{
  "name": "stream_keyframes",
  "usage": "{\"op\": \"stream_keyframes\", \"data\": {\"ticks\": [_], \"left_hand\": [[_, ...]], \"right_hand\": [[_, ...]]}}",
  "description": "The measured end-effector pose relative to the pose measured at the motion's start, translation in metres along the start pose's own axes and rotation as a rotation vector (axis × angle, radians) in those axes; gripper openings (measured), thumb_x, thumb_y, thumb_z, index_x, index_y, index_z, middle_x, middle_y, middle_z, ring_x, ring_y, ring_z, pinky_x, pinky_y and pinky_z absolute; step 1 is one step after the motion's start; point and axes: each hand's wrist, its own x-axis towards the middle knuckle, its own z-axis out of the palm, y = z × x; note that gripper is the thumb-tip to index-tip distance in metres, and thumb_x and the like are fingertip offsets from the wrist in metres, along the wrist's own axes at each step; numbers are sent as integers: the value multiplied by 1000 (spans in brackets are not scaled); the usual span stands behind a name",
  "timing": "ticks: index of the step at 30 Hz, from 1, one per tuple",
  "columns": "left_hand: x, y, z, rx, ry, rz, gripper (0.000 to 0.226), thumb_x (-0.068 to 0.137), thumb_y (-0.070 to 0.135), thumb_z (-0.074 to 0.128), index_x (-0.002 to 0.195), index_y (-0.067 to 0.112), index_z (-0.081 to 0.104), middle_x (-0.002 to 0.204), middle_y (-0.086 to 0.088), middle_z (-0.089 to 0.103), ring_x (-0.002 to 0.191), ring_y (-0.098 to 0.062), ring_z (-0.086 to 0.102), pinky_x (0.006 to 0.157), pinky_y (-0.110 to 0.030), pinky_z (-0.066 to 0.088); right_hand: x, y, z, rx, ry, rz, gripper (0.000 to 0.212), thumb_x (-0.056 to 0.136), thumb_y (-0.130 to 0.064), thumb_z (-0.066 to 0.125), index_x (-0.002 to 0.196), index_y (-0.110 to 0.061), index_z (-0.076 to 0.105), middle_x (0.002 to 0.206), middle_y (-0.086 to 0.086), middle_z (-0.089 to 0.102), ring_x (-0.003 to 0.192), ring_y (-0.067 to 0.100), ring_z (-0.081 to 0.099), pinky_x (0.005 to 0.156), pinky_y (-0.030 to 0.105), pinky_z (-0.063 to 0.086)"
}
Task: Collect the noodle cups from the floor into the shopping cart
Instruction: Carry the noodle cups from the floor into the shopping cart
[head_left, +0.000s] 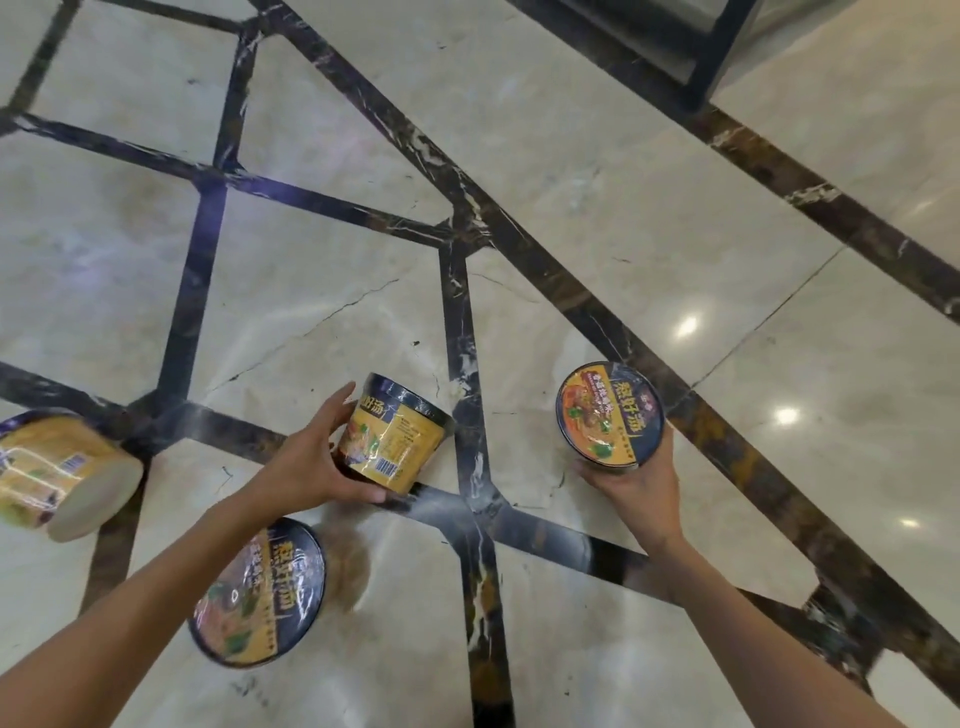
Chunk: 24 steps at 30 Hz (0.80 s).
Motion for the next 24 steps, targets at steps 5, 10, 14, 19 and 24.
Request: {"op": "stream_keyframes", "data": {"ticks": [5, 10, 14, 19, 24], "left_hand": [[7, 41, 10, 47, -39, -110, 124, 32, 77, 78, 134, 26, 30, 115, 8, 56, 102, -12, 57, 89, -31, 48], [11, 58, 18, 99, 114, -208, 92, 61, 40, 87, 133, 12, 38, 108, 4, 53, 94, -14, 51, 77, -25, 40], [-6, 90, 1, -93, 167, -201, 70, 62, 35, 87, 116, 19, 46, 93, 11, 58, 86, -9, 58, 66, -18, 43], [-64, 181, -66, -307, 200, -204, 49, 71, 30, 81, 108, 20, 50, 95, 7, 62, 87, -9, 60, 66, -19, 45], [-155, 282, -170, -499, 330, -203, 43, 67, 36, 78, 101, 23, 56, 94, 5, 66, 90, -15, 63, 67, -23, 49]], "right_hand": [[-1, -2, 3, 45, 5, 7, 102, 56, -18, 92, 138, -20, 32, 123, -13, 47, 109, 5, 48, 74, -1, 37], [5, -12, 8, 129, 12, -6, 101, 51, -18, 94, 135, -20, 39, 126, -6, 54, 107, 3, 54, 76, 2, 44], [-5, -54, -6, 189, -30, 23, 97, 50, -18, 94, 128, -28, 38, 118, -11, 54, 106, 1, 55, 75, 7, 48], [-30, -172, -53, 274, -64, 64, 91, 51, -13, 93, 124, -24, 41, 111, -16, 57, 97, -8, 55, 74, 8, 46], [-54, -332, -93, 321, -191, 16, 86, 51, -11, 92, 127, -16, 52, 113, -4, 66, 102, 6, 62, 78, 14, 51]]}}
